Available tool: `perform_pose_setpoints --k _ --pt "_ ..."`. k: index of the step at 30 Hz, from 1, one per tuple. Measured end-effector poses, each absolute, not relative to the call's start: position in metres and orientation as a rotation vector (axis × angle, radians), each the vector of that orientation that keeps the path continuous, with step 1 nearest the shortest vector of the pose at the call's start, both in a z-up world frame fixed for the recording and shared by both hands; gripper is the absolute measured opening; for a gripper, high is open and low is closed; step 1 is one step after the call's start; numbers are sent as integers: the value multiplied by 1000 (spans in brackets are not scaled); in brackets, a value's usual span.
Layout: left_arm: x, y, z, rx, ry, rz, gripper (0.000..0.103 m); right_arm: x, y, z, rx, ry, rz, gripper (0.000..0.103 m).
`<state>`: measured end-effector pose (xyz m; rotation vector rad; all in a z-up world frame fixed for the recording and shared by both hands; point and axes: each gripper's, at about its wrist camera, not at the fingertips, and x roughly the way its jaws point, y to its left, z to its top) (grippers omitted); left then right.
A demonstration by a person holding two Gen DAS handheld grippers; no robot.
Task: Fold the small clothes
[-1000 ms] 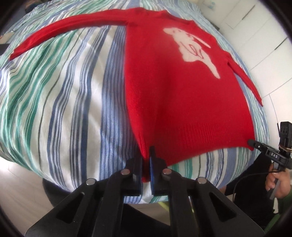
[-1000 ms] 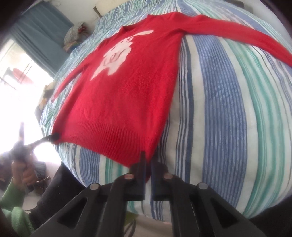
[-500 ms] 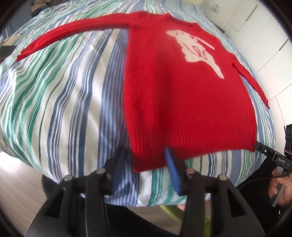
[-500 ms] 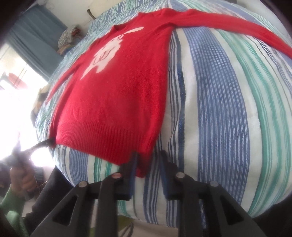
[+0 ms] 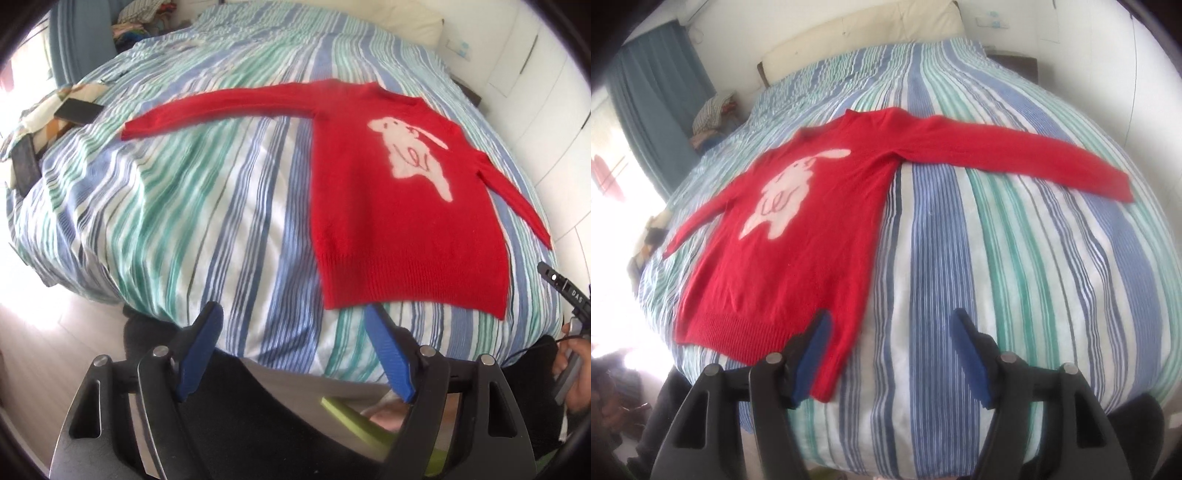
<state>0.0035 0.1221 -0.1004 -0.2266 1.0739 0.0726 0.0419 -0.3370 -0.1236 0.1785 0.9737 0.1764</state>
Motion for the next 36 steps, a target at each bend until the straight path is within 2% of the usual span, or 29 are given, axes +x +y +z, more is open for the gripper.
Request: perform_pose_setpoints --k 2,9,16,36 --pt "12 119 -90 -239 1045 56 85 46 -335 -119 173 953 188 65" --pt "49 82 -67 -200 983 -55 85 44 -339 -112 169 911 165 65" --pt "58 50 -70 -174 971 -151 86 19 -358 -117 213 926 76 65" --pt "54 65 -79 -271 979 -137 86 43 -339 -93 216 879 97 67"
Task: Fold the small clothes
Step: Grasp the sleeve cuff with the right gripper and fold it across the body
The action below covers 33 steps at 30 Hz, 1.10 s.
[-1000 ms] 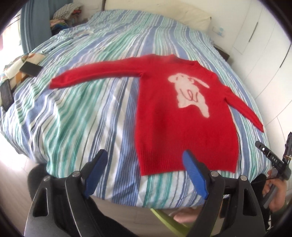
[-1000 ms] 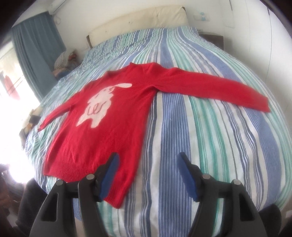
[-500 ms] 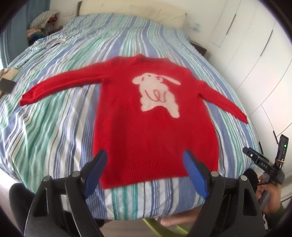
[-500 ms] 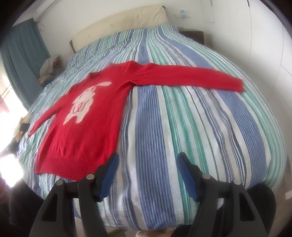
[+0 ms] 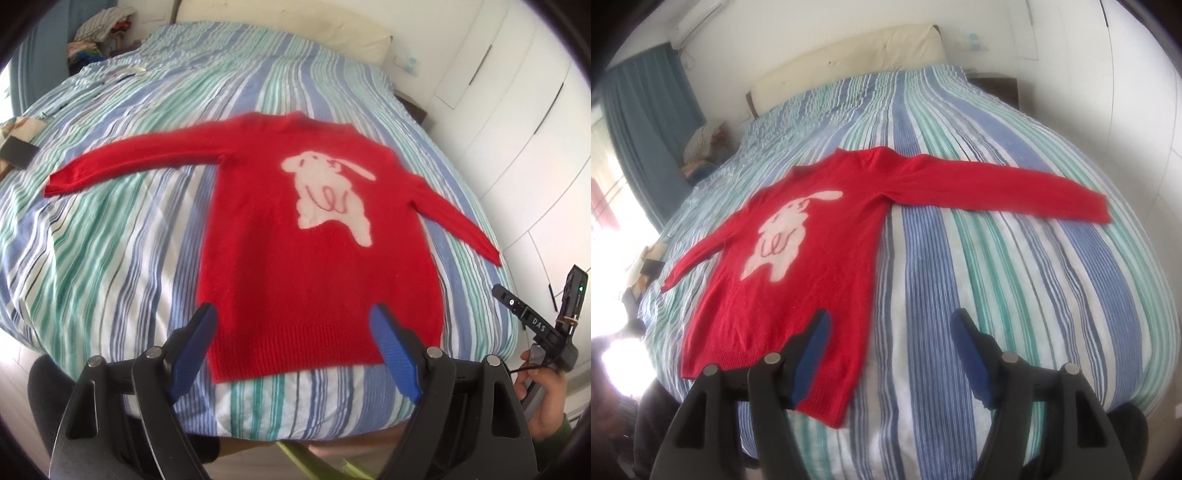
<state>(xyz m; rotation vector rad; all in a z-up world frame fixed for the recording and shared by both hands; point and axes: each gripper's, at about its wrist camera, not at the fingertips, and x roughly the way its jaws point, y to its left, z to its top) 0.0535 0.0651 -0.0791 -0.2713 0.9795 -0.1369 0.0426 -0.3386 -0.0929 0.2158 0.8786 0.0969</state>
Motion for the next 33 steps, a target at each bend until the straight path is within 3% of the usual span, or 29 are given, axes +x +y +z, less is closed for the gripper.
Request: perform_pose_setpoints --k 15,22,26,33 --pt "54 80 -77 -240 955 -81 86 52 -357 -84 219 863 103 67" --pt "64 86 -67 -250 933 -57 89 86 -422 -67 308 778 51 69" --pt "66 80 -64 -233 934 -49 89 109 -498 -89 526 746 -28 69" --pt "62 76 -78 -225 980 -25 91 110 -609 -177 1187 744 -129 69"
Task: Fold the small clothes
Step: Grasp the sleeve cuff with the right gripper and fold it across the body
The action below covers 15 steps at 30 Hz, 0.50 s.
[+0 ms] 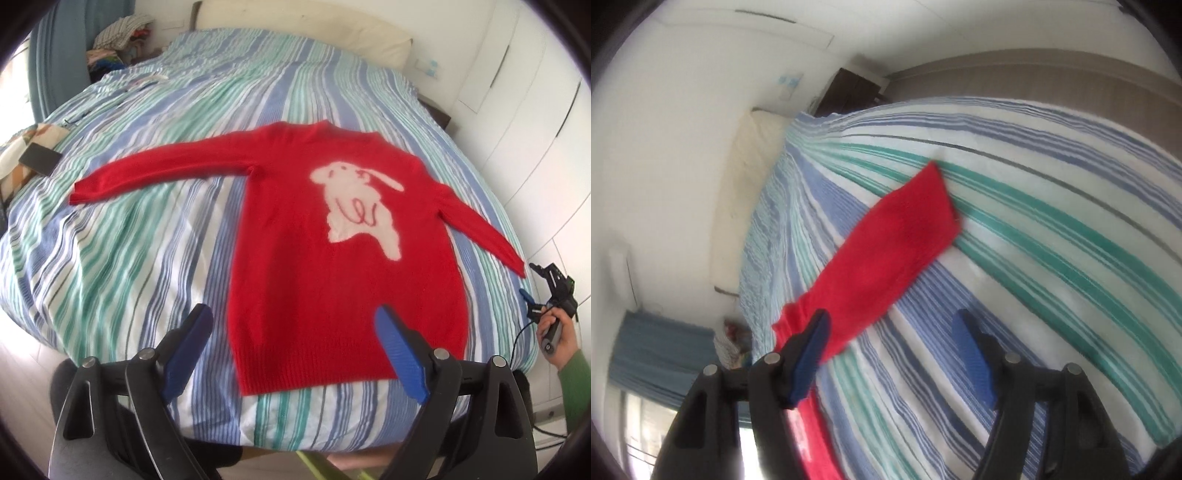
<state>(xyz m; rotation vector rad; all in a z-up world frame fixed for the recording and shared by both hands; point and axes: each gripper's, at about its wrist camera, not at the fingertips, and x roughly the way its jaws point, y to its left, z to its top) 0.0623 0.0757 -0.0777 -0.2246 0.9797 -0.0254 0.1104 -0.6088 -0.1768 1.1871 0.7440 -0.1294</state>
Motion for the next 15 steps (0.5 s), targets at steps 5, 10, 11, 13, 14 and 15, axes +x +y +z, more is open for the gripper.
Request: perform_pose_setpoints --k 5,10,11,13,14,15 --pt "61 77 -85 -210 1015 -14 91 124 -633 -193 1224 671 -157 59" --pt "58 80 -88 -192 1004 10 91 147 -648 -206 1235 697 -177 32" --pt "58 80 -91 -196 1008 15 91 151 -649 -208 1236 701 -182 29" --pt "58 82 -97 -208 1017 20 91 157 -651 -213 1232 727 -206 5" --pt "57 82 -99 -211 1020 22 91 159 -651 -213 1219 750 -220 3" --pt "57 82 -102 -211 1022 25 91 160 -651 -210 1202 755 -228 4"
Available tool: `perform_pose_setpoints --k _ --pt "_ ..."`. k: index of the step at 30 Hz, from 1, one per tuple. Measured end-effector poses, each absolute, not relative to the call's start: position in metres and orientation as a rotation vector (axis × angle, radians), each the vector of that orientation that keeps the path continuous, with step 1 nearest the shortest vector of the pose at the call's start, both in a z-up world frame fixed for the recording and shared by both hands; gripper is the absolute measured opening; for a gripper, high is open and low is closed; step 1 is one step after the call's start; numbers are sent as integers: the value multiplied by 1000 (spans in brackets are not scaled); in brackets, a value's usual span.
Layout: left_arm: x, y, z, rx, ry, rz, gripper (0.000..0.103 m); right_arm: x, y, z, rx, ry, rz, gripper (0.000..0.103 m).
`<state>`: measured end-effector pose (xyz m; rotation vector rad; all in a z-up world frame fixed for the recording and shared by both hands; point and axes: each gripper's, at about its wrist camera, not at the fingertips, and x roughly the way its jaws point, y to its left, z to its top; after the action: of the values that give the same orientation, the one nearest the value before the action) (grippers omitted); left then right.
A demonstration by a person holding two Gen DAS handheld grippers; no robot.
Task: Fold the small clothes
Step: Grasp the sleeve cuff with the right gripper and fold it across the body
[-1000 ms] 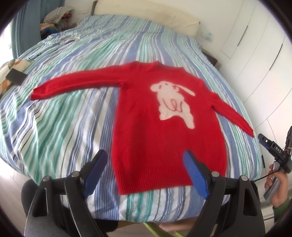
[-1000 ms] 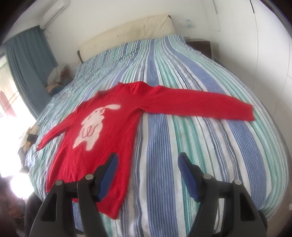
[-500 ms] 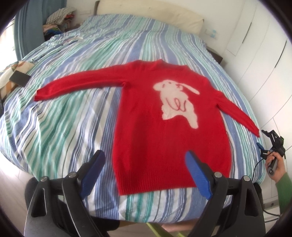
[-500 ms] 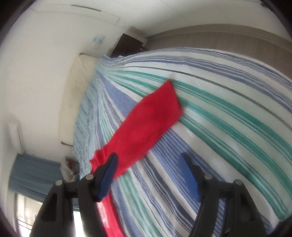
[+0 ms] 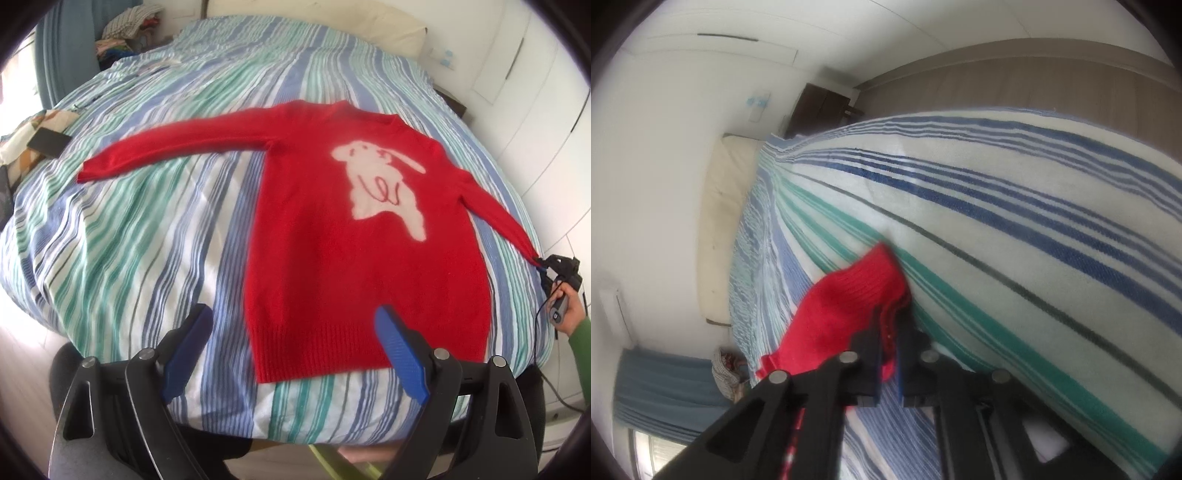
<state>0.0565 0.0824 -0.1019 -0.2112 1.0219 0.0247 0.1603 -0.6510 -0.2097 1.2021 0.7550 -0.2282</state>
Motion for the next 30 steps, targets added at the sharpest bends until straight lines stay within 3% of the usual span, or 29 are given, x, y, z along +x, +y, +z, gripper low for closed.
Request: perform_pose_setpoints --k 9,14,18,22,30 --pt "53 95 -126 -197 1002 70 91 219 -583 -70 791 705 -96 4" --pt "47 113 -137 -260 975 106 91 281 -463 15 567 692 149 4" --pt "38 126 -151 -333 986 114 91 319 -349 50 416 727 324 4" --pt "35 135 -157 -372 985 125 91 336 -244 50 278 785 449 4" --pt "32 147 -160 -410 975 142 91 359 -100 -38 44 1008 526 5"
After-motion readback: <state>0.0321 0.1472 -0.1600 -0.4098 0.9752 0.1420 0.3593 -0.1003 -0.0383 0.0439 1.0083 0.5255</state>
